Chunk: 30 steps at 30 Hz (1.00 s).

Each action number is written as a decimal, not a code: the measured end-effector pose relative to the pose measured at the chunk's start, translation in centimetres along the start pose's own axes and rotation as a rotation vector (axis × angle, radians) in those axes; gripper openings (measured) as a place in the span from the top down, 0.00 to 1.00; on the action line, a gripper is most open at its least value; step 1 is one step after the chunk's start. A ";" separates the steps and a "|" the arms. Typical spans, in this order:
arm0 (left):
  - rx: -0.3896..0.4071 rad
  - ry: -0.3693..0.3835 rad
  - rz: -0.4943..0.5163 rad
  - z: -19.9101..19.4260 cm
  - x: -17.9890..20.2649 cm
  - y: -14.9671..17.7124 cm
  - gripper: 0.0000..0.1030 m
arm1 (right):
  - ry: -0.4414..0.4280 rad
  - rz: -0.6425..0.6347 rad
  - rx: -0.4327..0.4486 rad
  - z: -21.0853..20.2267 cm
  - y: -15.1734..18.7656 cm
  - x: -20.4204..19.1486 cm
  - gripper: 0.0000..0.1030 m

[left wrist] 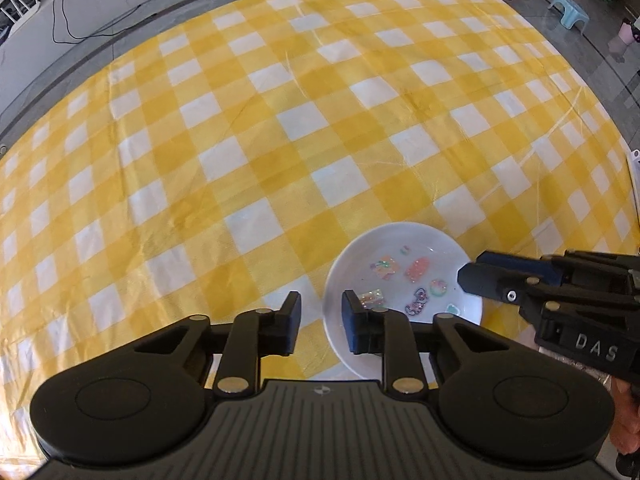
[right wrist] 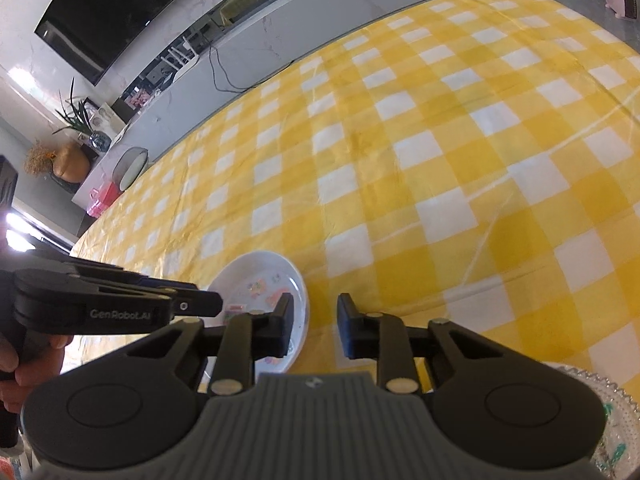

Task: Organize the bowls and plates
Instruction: 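Close the left gripper on the white sticker plate rim, then carry the white plate with the left gripper and lower onto the glass plate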

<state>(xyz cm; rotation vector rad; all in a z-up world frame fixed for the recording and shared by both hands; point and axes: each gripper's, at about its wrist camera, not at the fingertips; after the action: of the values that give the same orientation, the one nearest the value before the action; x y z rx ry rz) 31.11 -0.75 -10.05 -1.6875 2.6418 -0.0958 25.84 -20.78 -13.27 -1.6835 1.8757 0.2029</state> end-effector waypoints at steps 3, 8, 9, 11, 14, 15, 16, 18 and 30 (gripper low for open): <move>-0.003 -0.001 0.007 0.1 0.4 -0.2 0.81 | -0.018 -0.001 -0.021 0.3 0.1 -0.1 0.86; -0.008 -0.030 0.023 -0.1 1.1 -0.5 0.92 | -0.016 -0.005 -0.027 0.5 0.4 -0.3 0.98; -0.005 -0.030 0.020 -0.1 1.2 -0.6 0.93 | -0.015 -0.003 -0.025 0.4 0.5 -0.2 0.98; 0.007 -0.030 0.006 -0.5 1.3 -0.6 0.94 | -0.015 0.002 -0.016 0.0 0.5 -0.2 0.99; 0.038 -0.025 -0.022 -1.8 1.4 -0.3 0.95 | -0.023 0.009 0.004 -0.7 0.4 -0.1 1.00; 0.050 -0.020 -0.034 -2.3 1.4 -0.2 0.96 | -0.027 0.011 0.011 -1.1 0.4 -0.2 1.00; 0.062 -0.015 -0.047 -2.8 1.5 0.0 0.96 | -0.029 0.013 0.016 -1.3 0.4 -0.2 1.00; 0.089 -0.006 -0.068 -3.9 1.8 0.4 0.97 | -0.030 0.023 0.024 -1.8 0.5 -0.1 1.00; 0.235 0.016 -0.086 -10.1 6.4 4.2 0.97 | -0.067 0.024 0.145 -8.6 3.2 0.7 1.00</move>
<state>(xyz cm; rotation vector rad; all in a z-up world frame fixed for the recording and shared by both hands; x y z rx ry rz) 24.19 -4.31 0.04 -1.7264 2.4526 -0.4040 19.97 -25.01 -7.58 -1.5397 1.8168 0.1278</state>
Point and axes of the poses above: each gripper's, at about its wrist camera, not at the fingertips, and z roughly the way its jaws point, x to its right, y to its underside, and after that the axes turned 12 degrees about -x, right-handed
